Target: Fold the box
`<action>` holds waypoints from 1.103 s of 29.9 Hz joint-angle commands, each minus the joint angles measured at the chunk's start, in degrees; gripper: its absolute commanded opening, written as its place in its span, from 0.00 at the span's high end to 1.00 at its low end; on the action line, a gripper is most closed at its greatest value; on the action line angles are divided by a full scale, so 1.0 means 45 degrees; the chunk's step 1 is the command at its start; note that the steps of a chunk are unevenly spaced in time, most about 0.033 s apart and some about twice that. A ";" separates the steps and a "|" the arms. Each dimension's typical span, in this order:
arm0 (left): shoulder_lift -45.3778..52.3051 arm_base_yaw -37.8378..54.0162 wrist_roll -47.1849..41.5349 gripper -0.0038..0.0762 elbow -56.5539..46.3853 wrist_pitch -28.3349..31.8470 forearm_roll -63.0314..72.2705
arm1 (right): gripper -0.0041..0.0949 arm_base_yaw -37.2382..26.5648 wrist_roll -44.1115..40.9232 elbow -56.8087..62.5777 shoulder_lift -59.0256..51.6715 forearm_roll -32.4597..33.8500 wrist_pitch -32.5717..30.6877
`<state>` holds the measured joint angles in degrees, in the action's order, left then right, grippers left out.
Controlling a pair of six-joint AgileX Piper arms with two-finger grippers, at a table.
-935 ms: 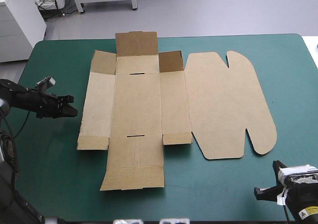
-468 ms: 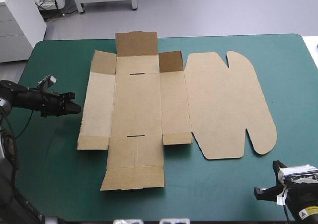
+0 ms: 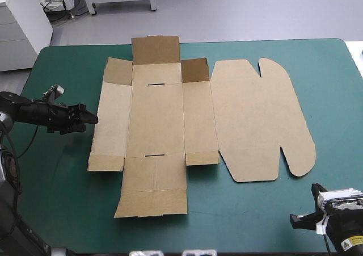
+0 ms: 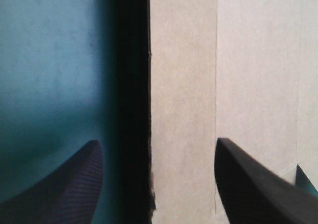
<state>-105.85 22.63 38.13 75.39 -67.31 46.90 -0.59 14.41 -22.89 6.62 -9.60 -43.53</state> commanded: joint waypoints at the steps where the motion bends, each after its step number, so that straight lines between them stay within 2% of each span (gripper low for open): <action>1: 0.0564 0.0045 0.0016 0.36 0.0374 -0.0184 0.0768 | 0.97 0.0033 0.0008 -0.0295 0.0155 -0.0069 0.0898; 4: 0.0564 0.0045 0.0016 0.36 0.0374 -0.0824 0.0792 | 0.97 0.0033 0.0008 -0.0295 0.0155 -0.0069 0.0898; 14: 0.0363 -0.0533 -0.0039 0.36 0.0055 -0.1027 0.0569 | 0.97 0.0033 0.0008 -0.0295 0.0155 -0.0069 0.0898; 20: -0.0063 -0.0762 -0.0993 0.36 0.0030 -0.1444 0.0290 | 0.97 0.0033 0.0008 -0.0295 0.0155 -0.0069 0.0898; 33: -0.0692 -0.2946 -0.1537 0.36 0.0030 -0.1546 0.0290 | 0.97 0.0033 0.0008 -0.0295 0.0155 -0.0069 0.0898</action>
<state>-110.37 11.47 31.87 74.82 -68.98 47.08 -0.59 14.41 -22.89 6.62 -9.60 -43.53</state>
